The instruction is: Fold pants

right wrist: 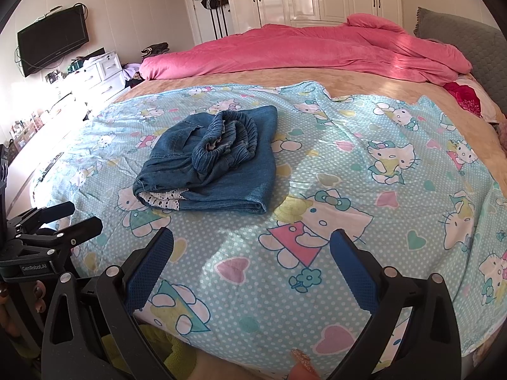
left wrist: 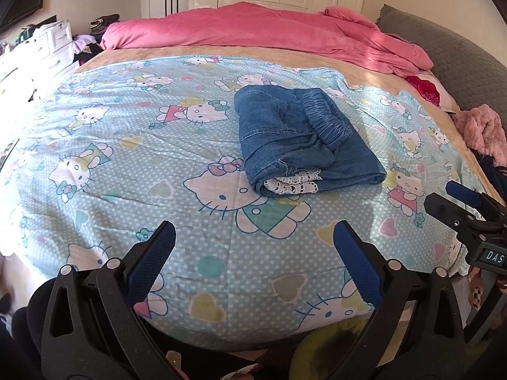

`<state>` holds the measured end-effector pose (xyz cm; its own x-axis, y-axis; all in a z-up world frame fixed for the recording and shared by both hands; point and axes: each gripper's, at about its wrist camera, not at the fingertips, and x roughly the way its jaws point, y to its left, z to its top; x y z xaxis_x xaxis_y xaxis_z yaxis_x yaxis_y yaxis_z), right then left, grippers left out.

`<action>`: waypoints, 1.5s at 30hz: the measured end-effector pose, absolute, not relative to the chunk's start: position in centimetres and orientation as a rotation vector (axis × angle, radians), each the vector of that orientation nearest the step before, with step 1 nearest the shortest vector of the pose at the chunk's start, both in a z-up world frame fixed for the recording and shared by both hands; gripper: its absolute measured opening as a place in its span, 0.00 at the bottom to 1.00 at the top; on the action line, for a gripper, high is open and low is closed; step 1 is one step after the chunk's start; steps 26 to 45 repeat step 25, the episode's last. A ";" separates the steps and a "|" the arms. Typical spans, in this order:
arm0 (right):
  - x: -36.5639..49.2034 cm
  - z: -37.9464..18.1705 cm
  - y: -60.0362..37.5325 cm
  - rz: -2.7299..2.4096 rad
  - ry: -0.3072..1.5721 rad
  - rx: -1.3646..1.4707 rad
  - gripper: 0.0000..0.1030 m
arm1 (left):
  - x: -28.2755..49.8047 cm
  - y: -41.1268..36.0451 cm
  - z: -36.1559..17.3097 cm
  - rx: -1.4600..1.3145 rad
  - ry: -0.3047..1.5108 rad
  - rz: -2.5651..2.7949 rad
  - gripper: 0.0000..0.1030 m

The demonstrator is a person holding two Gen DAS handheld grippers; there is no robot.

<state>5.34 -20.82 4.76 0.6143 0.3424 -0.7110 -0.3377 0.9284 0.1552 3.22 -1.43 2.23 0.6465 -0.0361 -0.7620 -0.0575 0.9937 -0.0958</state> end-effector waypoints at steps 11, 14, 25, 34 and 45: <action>5.8 4.0 -22.1 0.342 0.838 0.012 0.96 | 3.2 -1.3 2.7 -0.063 0.856 0.041 0.91; 6.3 3.5 -23.0 0.312 0.847 0.021 0.96 | 3.2 -0.8 3.1 -0.092 0.838 0.005 0.91; 15.7 2.6 -36.2 -0.101 0.821 0.020 0.96 | 11.7 12.6 1.7 -0.177 0.959 0.290 0.91; 15.7 2.6 -36.2 -0.101 0.821 0.020 0.96 | 11.7 12.6 1.7 -0.177 0.959 0.290 0.91; 15.7 2.6 -36.2 -0.101 0.821 0.020 0.96 | 11.7 12.6 1.7 -0.177 0.959 0.290 0.91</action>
